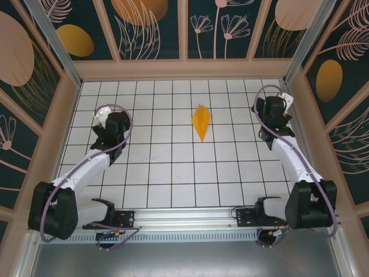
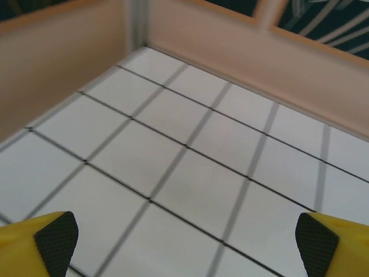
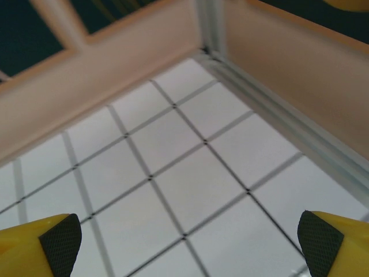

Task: Fold a paper plane with a square sheet of paper (pick it up from the middle)
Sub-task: Reset both arms

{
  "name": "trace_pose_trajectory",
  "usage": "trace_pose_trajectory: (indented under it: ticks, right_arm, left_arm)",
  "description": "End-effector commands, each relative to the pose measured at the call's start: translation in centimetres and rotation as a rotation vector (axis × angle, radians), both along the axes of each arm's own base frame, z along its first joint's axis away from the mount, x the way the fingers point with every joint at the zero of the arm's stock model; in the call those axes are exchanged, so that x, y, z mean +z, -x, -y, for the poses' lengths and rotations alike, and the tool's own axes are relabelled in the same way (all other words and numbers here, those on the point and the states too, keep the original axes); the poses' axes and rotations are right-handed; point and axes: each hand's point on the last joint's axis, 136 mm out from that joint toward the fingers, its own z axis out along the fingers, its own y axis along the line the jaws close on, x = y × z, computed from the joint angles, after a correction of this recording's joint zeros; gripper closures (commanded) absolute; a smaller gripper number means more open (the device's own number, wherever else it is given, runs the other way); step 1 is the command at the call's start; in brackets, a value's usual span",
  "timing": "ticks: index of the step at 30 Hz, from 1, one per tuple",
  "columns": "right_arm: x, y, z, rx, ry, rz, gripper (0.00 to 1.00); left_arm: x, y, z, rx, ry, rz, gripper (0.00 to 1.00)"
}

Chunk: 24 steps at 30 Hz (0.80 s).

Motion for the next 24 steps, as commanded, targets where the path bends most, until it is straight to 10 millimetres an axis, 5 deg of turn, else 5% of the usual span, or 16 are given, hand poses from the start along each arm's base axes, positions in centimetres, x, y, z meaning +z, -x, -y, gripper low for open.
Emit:
trace_pose_trajectory:
  ticks: [1, 8, 24]
  right_arm:
    - [-2.0, 1.9, 3.7, -0.138, 0.029, 0.047, 0.01]
    - [-5.3, 3.0, 3.4, -0.02, 0.124, 0.124, 0.01]
    - [-6.9, 0.8, -1.1, 0.288, 0.141, 0.277, 0.01]
  left_arm:
    - [0.9, 1.7, -4.0, 0.139, -0.127, 0.09, 0.02]
    - [-2.5, 2.3, -6.2, 0.131, -0.209, 0.057, 0.02]
    - [-2.9, -0.6, -2.8, -0.226, -0.202, 0.253, 0.01]
